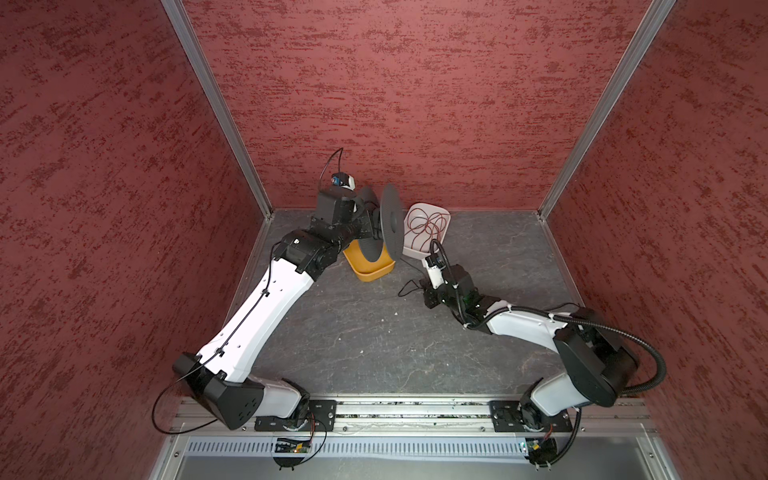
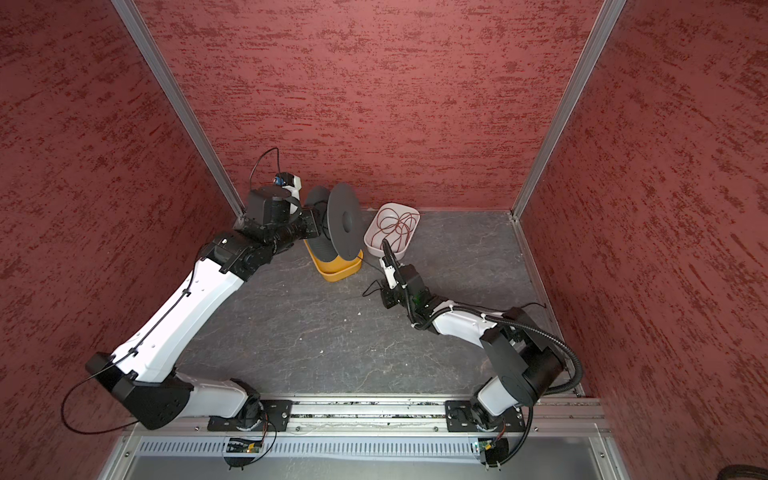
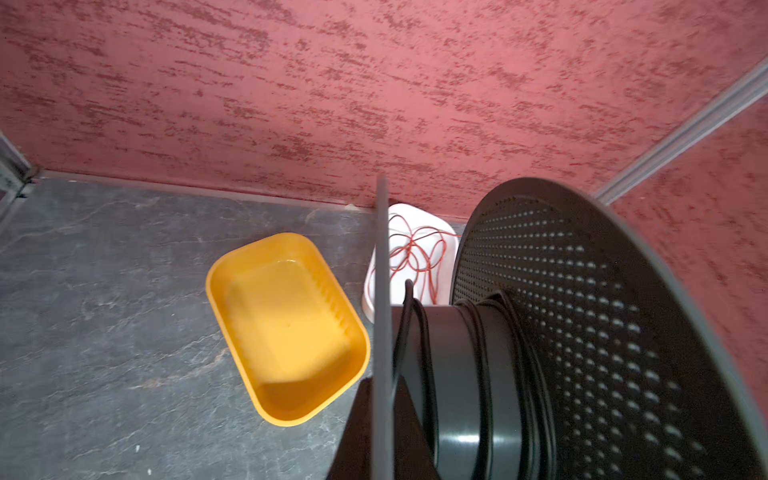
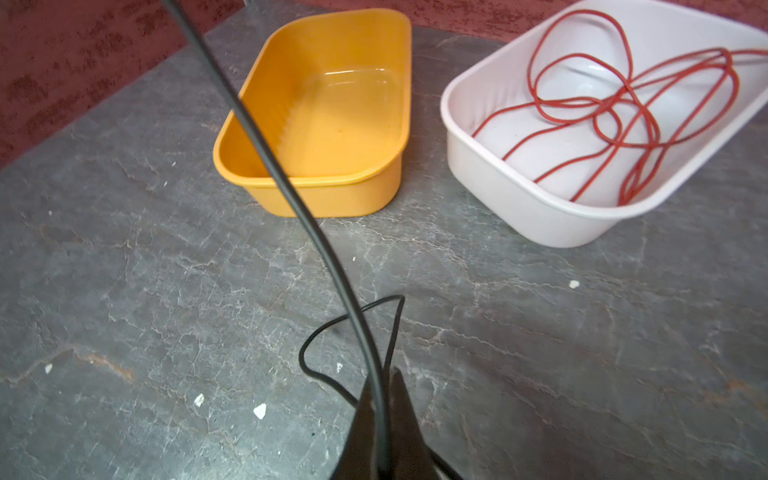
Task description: Wrap the cables
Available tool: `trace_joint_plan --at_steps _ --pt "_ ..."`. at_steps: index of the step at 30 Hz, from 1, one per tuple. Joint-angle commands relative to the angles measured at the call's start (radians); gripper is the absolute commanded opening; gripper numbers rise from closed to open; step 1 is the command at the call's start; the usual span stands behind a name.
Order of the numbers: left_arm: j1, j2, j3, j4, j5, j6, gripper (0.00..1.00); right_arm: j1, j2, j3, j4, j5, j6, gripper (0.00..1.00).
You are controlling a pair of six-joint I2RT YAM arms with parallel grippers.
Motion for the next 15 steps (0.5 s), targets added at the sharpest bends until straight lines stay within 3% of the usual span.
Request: trace_joint_plan --at_steps 1,9,15 --pt "0.004 0.020 0.036 0.056 -0.127 -0.005 0.00 0.070 -0.032 0.044 -0.095 0.104 -0.119 0.00" --pt "-0.019 0.105 0.008 0.102 -0.288 0.057 0.00 0.206 -0.070 0.108 -0.167 0.135 -0.201 0.00" --pt "-0.038 0.167 -0.022 0.120 -0.375 0.097 0.00 0.234 -0.154 0.158 -0.212 0.168 -0.193 0.00"
